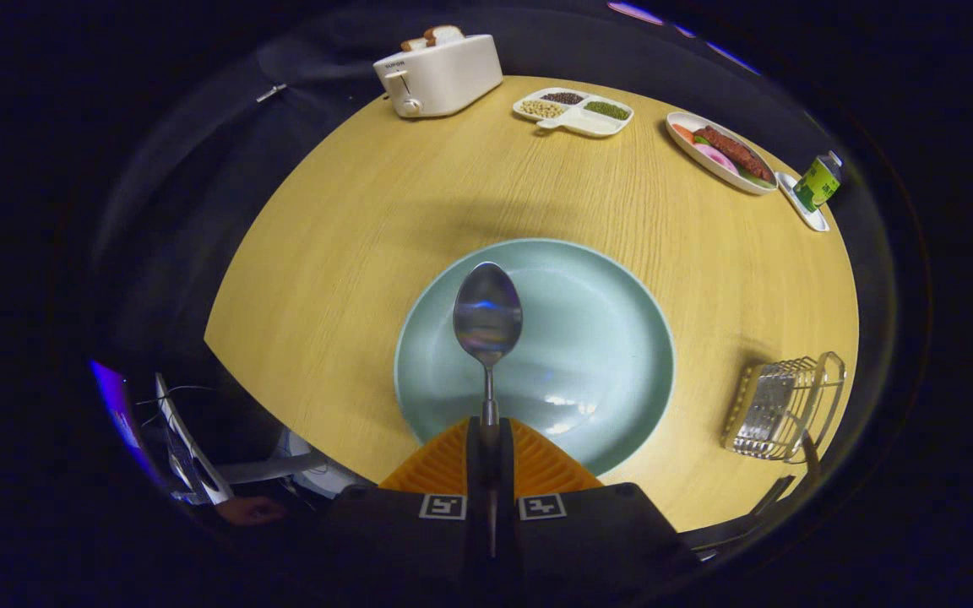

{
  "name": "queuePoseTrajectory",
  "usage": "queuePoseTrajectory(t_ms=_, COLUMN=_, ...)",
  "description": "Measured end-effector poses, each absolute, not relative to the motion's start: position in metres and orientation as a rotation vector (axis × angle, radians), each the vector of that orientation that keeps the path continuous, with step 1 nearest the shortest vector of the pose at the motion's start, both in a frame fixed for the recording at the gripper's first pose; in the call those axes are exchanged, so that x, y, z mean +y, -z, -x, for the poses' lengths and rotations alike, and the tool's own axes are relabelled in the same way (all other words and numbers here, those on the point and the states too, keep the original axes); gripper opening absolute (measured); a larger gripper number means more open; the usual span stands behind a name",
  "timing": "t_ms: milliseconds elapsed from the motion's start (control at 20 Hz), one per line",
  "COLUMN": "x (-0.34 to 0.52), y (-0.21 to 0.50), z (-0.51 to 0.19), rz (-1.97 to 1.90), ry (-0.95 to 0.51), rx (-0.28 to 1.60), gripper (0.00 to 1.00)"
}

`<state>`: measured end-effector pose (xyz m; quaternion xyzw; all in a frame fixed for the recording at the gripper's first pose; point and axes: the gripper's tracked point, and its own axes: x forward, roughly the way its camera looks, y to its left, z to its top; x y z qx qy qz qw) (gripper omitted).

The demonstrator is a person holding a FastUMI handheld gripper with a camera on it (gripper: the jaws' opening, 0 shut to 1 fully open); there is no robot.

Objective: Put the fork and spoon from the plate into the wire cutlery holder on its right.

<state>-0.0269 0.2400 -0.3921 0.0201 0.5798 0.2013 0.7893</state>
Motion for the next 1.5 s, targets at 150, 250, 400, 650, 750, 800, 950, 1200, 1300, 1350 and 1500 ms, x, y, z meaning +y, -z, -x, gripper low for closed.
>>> queuePoseTrajectory(t_ms=150, x=0.191, y=0.346, z=0.025, rz=-0.048, ry=-0.474, rx=1.222, gripper=0.08)
queuePoseTrajectory(t_ms=250, x=0.138, y=0.324, z=0.024, rz=0.0, ry=-0.457, rx=1.222, gripper=0.08)
queuePoseTrajectory(t_ms=400, x=0.071, y=0.301, z=0.026, rz=0.028, ry=-0.416, rx=1.25, gripper=0.08)
queuePoseTrajectory(t_ms=650, x=-0.009, y=0.294, z=0.042, rz=0.074, ry=-0.366, rx=1.367, gripper=0.08)
queuePoseTrajectory(t_ms=750, x=-0.025, y=0.299, z=0.046, rz=0.088, ry=-0.366, rx=1.431, gripper=0.08)
queuePoseTrajectory(t_ms=800, x=-0.032, y=0.303, z=0.047, rz=0.097, ry=-0.362, rx=1.469, gripper=0.08)
queuePoseTrajectory(t_ms=950, x=-0.049, y=0.32, z=0.051, rz=0.148, ry=-0.349, rx=1.592, gripper=0.08)
queuePoseTrajectory(t_ms=1200, x=-0.054, y=0.346, z=0.053, rz=0.224, ry=-0.351, rx=1.78, gripper=0.08)
queuePoseTrajectory(t_ms=1300, x=-0.053, y=0.352, z=0.052, rz=0.249, ry=-0.355, rx=1.839, gripper=0.08)
queuePoseTrajectory(t_ms=1350, x=-0.051, y=0.355, z=0.052, rz=0.262, ry=-0.359, rx=1.864, gripper=0.08)
queuePoseTrajectory(t_ms=1500, x=-0.041, y=0.36, z=0.049, rz=0.263, ry=-0.368, rx=1.922, gripper=0.08)
